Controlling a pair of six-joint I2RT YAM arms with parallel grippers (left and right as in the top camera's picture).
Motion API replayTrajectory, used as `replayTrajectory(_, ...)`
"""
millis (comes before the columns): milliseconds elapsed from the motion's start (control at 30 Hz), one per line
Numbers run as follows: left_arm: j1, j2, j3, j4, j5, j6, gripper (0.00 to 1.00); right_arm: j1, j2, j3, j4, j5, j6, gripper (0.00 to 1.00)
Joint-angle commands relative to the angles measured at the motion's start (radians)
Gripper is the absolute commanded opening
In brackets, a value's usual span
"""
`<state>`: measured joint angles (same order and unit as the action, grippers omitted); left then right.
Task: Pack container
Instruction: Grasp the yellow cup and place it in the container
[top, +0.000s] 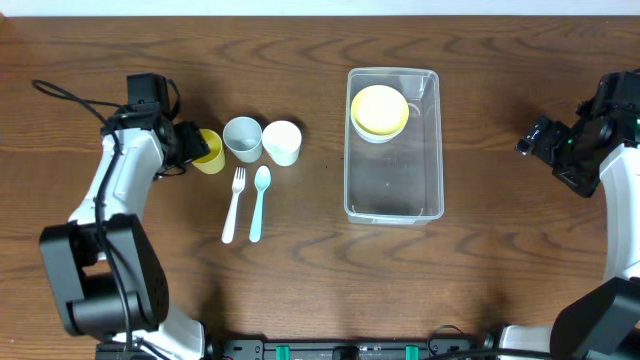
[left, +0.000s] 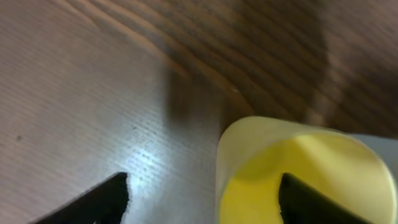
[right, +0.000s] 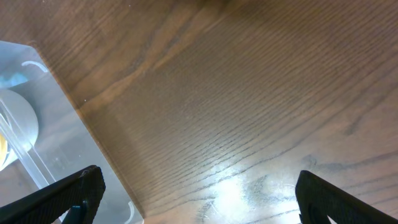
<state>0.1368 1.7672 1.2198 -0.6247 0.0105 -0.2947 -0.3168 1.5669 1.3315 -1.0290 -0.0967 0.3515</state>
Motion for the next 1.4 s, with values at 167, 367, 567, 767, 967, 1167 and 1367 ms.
replayTrajectory(167,0.028,0.025,0.018,0.003,-0.019,0.005,0.32,-0.006,-0.002,-0.002,0.0,0.003,-0.008,0.99)
replayTrajectory(367,0.069,-0.003,0.027,-0.029,-0.019,0.036,0.06,-0.005,-0.001,-0.002,0.0,0.003,-0.008,0.99)
replayTrajectory(567,0.091,-0.139,0.172,-0.211,-0.006,0.043,0.06,-0.006,-0.002,-0.002,0.0,0.003,-0.008,0.99)
replayTrajectory(767,-0.065,-0.303,0.396,-0.443,0.169,0.091,0.06,-0.005,-0.002,-0.002,0.0,0.003,-0.008,0.99)
replayTrajectory(967,-0.404,-0.364,0.409,-0.422,0.169,0.103,0.06,-0.006,-0.002,-0.002,0.0,0.003,-0.008,0.99)
replayTrajectory(1167,-0.649,-0.229,0.407,-0.289,0.156,0.132,0.06,-0.005,-0.002,-0.002,0.0,0.003,-0.008,0.99)
replayTrajectory(1367,-0.727,0.0,0.407,-0.208,0.151,0.167,0.06,-0.005,-0.002,-0.002,0.0,0.003,-0.008,0.99)
